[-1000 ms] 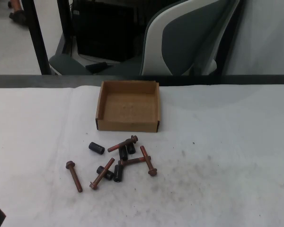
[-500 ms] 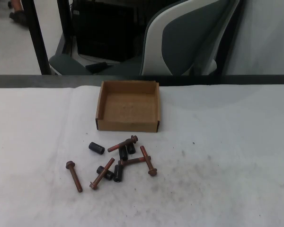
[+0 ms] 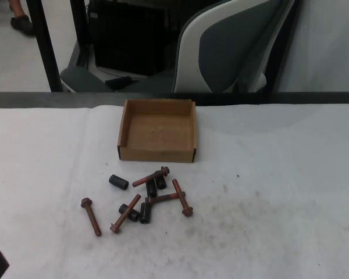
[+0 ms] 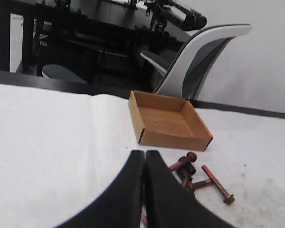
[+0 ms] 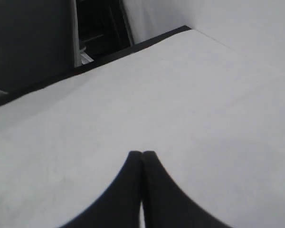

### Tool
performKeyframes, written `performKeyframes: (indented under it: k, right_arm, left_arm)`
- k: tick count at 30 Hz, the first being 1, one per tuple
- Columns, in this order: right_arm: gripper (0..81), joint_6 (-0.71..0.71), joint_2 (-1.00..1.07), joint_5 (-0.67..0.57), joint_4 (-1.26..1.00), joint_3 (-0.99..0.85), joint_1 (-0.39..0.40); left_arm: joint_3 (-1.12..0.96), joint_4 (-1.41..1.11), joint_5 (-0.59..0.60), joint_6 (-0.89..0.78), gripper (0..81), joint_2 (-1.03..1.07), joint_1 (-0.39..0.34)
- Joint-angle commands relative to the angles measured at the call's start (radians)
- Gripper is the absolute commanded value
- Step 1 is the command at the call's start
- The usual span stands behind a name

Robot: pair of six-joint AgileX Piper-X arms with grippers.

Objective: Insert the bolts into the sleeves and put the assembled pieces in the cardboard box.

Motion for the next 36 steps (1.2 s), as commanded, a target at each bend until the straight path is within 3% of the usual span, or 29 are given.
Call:
performKeyframes:
  k: [1, 4, 9, 11, 18, 22, 27, 36]
  right_arm:
    - [0.2, 0.046, 0.0, -0.033, -0.088, -0.009, -0.003]
    - [0.2, 0.058, 0.0, -0.133, -0.156, -0.009, -0.003]
    - [0.2, 0.082, 0.0, -0.457, -0.167, -0.009, -0.003]
    - [0.2, 0.083, 0.0, -0.523, -0.158, -0.009, -0.003]
    - [0.2, 0.092, 0.067, -0.538, 0.061, -0.083, -0.003]
    - [0.2, -0.013, 0.163, -0.571, 0.117, -0.164, 0.002]
    - [0.2, -0.063, 0.369, -0.581, 0.157, -0.284, 0.021]
    - [0.2, -0.113, 0.843, -0.714, 0.236, -0.551, 0.135]
  left_arm:
    - [-0.075, 0.033, -0.011, 0.027, 0.8, 0.126, -0.004]
    - [-0.142, 0.073, -0.011, 0.039, 0.8, 0.253, -0.004]
    - [-0.274, 0.119, 0.013, 0.039, 0.8, 0.501, -0.004]
    - [-0.323, 0.119, 0.032, 0.039, 0.8, 0.587, -0.004]
    - [-0.455, 0.125, 0.073, -0.048, 0.8, 0.819, -0.006]
    - [-0.528, 0.229, 0.083, -0.067, 0.8, 0.952, -0.006]
    - [-0.601, 0.328, 0.083, -0.067, 0.8, 1.084, -0.021]
    - [-0.712, 0.365, 0.082, -0.202, 0.8, 1.288, -0.141]
